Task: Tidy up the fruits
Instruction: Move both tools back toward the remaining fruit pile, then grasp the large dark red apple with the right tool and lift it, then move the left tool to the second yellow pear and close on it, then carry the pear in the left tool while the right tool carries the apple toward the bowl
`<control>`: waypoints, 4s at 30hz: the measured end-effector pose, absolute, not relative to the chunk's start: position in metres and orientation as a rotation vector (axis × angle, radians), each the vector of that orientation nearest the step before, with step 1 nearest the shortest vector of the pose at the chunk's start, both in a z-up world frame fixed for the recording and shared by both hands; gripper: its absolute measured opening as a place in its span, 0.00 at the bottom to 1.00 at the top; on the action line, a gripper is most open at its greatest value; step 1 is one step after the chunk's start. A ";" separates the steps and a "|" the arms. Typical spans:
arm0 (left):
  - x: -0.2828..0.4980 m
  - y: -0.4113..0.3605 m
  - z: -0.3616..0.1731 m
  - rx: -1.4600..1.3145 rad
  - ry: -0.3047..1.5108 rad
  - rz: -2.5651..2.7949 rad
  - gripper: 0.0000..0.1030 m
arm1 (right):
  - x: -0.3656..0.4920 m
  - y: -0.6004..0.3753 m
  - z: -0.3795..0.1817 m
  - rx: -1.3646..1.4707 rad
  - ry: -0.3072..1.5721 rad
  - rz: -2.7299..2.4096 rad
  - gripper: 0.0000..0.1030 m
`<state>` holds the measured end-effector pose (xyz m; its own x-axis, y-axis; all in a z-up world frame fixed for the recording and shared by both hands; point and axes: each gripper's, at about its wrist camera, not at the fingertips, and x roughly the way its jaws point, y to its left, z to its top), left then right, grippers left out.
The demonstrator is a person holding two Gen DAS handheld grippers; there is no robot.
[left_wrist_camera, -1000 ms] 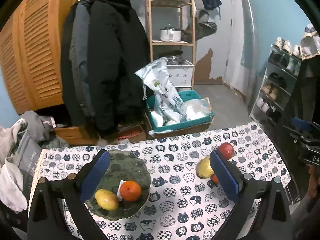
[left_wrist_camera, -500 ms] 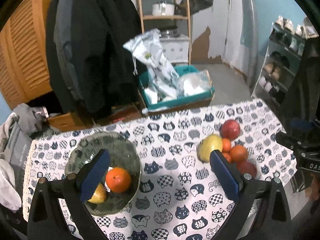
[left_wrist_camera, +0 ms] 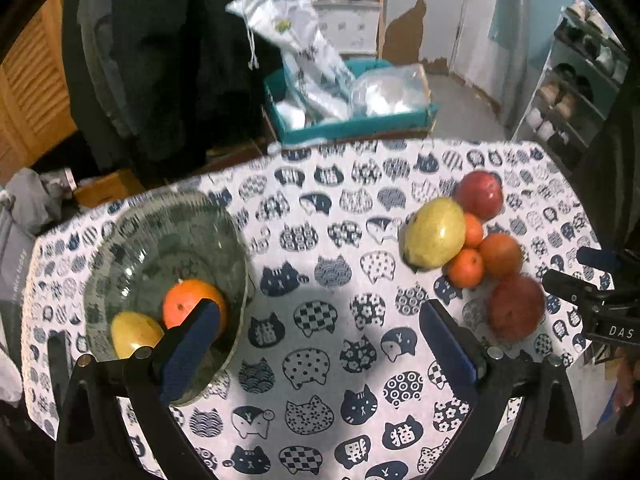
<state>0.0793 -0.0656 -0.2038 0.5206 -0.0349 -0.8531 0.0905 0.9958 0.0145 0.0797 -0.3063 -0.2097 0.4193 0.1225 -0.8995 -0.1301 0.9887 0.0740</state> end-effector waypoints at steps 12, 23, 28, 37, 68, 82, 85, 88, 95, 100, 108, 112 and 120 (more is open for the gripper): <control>0.085 -0.074 -0.246 0.070 1.135 -0.090 0.98 | 0.090 -0.307 -0.267 0.006 1.262 0.157 0.82; 0.089 -0.078 -0.255 0.082 1.155 -0.101 0.98 | 0.097 -0.301 -0.294 0.018 1.336 0.177 0.70; 0.094 -0.079 -0.254 0.069 1.154 -0.105 0.98 | 0.095 -0.298 -0.291 0.006 1.325 0.172 0.69; 0.110 -0.091 -0.249 0.020 1.149 -0.142 0.98 | 0.091 -0.317 -0.244 0.027 1.201 0.130 0.69; 0.188 -0.162 -0.288 -0.045 1.216 -0.264 0.97 | 0.152 -0.376 -0.255 0.118 1.124 0.049 0.69; 0.194 -0.164 -0.308 -0.145 1.274 -0.372 0.78 | 0.157 -0.375 -0.266 0.135 1.146 0.057 0.69; 0.193 -0.169 -0.308 -0.147 1.271 -0.389 0.71 | 0.156 -0.374 -0.266 0.130 1.147 0.059 0.69; 0.191 -0.172 -0.306 -0.109 1.258 -0.371 0.70 | 0.156 -0.373 -0.265 0.130 1.144 0.058 0.69; 0.185 -0.169 -0.295 -0.069 1.219 -0.336 0.69 | 0.153 -0.369 -0.257 0.118 1.125 0.059 0.69; 0.179 -0.162 -0.283 -0.061 1.187 -0.323 0.67 | 0.149 -0.365 -0.248 0.101 1.107 0.059 0.69; 0.171 -0.157 -0.282 -0.054 1.188 -0.334 0.67 | 0.142 -0.359 -0.242 0.093 1.099 0.071 0.69; 0.173 -0.153 -0.285 -0.088 1.198 -0.327 0.68 | 0.138 -0.358 -0.243 0.091 1.102 0.075 0.69; 0.180 -0.145 -0.299 -0.138 1.217 -0.284 0.75 | 0.137 -0.361 -0.244 0.099 1.103 0.075 0.69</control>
<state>0.1805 -0.1450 -0.2988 0.3166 -0.2883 -0.9037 0.1415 0.9564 -0.2556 0.1369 -0.3612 -0.2436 0.4487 0.1096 -0.8869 -0.0116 0.9931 0.1168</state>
